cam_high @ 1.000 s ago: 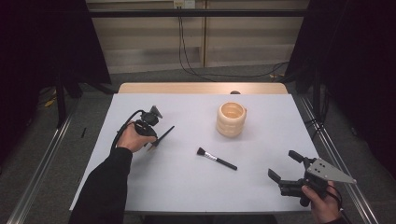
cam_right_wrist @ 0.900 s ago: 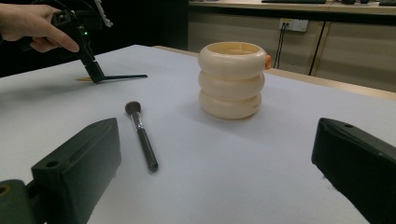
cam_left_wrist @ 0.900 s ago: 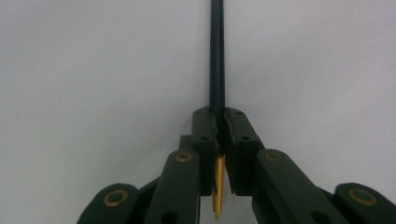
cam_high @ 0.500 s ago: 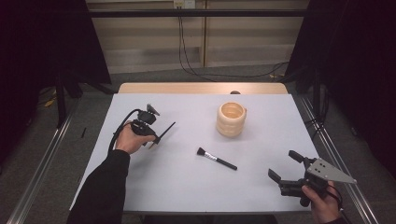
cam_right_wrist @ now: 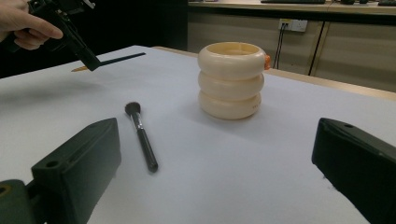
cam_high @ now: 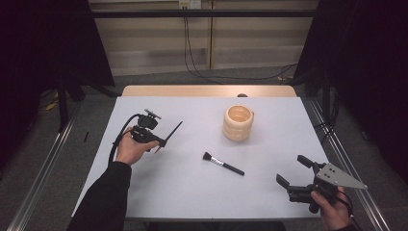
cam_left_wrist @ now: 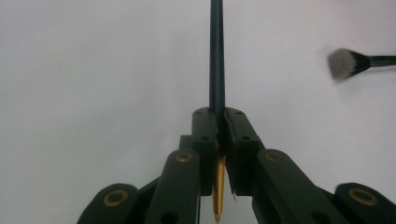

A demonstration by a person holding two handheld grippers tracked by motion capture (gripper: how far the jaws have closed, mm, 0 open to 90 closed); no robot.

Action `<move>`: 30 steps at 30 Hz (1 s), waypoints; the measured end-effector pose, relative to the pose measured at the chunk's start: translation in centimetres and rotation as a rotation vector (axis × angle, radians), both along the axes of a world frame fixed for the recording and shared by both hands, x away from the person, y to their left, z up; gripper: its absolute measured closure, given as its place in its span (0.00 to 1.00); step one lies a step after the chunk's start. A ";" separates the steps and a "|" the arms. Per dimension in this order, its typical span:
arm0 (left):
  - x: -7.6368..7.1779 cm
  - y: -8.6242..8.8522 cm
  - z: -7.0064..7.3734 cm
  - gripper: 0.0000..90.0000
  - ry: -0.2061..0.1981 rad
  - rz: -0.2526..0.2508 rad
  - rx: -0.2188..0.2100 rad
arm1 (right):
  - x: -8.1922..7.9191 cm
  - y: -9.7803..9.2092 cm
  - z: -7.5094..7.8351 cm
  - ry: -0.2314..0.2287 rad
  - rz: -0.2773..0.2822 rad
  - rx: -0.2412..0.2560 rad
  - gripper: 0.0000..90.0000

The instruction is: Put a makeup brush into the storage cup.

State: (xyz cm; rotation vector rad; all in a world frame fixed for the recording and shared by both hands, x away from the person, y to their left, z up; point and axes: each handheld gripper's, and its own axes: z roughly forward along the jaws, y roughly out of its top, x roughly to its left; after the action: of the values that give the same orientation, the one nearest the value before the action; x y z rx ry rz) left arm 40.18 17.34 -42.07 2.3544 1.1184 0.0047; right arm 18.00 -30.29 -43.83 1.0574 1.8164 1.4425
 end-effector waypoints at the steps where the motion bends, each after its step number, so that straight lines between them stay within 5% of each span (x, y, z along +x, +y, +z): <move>1: -0.3 0.0 0.0 0.93 -0.010 0.003 -0.002 | 0.0 0.0 0.0 0.000 0.000 0.000 0.01; 9: -1.5 0.5 0.3 0.93 -0.053 0.016 -0.065 | 0.0 0.0 0.0 0.001 0.002 0.003 0.01; 18: -3.6 1.0 0.6 0.93 -0.176 0.059 -0.133 | 0.0 -0.1 0.0 -0.002 -0.004 0.007 0.01; 19: -3.8 1.0 0.6 0.93 -0.186 0.082 -0.171 | 0.0 -0.1 0.0 -0.002 0.000 0.006 0.01; 24: -4.5 1.0 1.1 0.93 -0.235 0.065 -0.191 | 0.0 0.0 0.0 -0.001 -0.001 0.007 0.01; 30: -5.6 1.2 1.5 0.93 -0.279 0.042 -0.263 | 0.0 -0.1 0.0 -0.002 -0.003 0.008 0.00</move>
State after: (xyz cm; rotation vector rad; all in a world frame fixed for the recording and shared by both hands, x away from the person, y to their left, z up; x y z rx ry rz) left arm 34.60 18.53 -40.54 2.0238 0.9679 0.1844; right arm 17.95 -30.35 -43.80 1.0610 1.8087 1.4496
